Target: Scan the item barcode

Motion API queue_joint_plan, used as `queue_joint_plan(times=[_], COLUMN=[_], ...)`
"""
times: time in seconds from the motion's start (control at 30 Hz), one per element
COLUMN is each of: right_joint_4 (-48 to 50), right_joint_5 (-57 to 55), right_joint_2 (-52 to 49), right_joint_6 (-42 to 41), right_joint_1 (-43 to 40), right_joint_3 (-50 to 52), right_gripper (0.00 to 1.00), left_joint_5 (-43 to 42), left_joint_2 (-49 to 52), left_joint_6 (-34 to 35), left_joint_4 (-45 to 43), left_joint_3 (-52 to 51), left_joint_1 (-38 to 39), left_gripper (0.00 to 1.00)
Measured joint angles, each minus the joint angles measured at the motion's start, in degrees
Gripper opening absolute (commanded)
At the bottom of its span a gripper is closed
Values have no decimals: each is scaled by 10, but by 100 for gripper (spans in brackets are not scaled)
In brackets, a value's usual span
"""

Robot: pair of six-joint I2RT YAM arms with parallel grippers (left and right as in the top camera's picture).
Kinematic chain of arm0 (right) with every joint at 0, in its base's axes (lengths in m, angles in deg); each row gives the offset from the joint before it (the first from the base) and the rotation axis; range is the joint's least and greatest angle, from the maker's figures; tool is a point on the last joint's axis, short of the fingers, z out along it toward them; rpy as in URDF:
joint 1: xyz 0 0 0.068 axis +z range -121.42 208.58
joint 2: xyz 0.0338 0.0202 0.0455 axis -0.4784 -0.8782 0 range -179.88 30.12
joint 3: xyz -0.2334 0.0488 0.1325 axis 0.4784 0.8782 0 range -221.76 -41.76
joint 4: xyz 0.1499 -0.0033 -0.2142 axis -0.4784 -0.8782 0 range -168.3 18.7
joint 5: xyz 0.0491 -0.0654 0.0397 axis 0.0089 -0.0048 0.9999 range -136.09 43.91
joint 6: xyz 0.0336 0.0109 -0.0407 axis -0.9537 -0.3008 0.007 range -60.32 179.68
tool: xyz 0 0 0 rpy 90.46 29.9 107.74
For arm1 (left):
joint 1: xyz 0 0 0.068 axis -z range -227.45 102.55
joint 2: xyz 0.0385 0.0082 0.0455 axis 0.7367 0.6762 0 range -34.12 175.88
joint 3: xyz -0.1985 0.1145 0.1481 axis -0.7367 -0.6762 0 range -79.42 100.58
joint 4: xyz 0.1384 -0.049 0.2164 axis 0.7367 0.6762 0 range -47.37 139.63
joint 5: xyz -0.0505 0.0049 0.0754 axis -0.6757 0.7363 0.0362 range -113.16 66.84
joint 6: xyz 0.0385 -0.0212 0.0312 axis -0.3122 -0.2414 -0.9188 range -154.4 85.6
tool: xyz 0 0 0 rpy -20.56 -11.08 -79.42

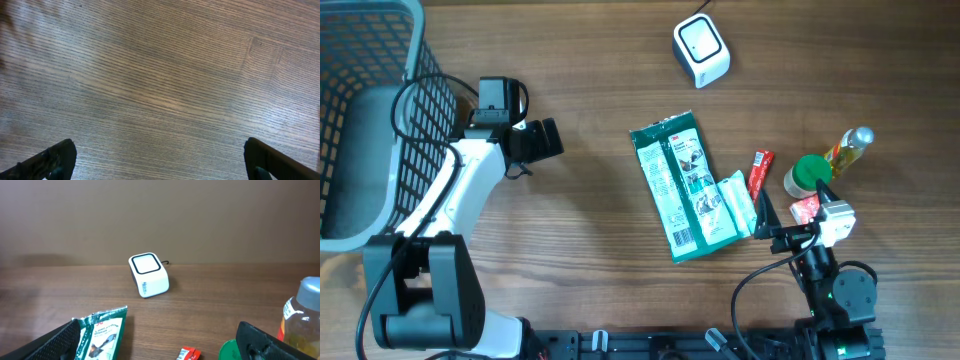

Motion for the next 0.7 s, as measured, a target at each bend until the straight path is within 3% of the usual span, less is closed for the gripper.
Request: queue_joint_plan(times=[0.7], right_joint_4=[-1], right_joint_5=[7], right_joint_2=[0], right_joint_6=[7], right_joint_1=[0], right_joint_3=[0], right_gripper=[100], left_joint_5=[0], left_joint_2=[0], left_joint_6=[0], left_joint_4=[0], left_joint_3=[0], left_joint_1=[0], left_gripper=[100])
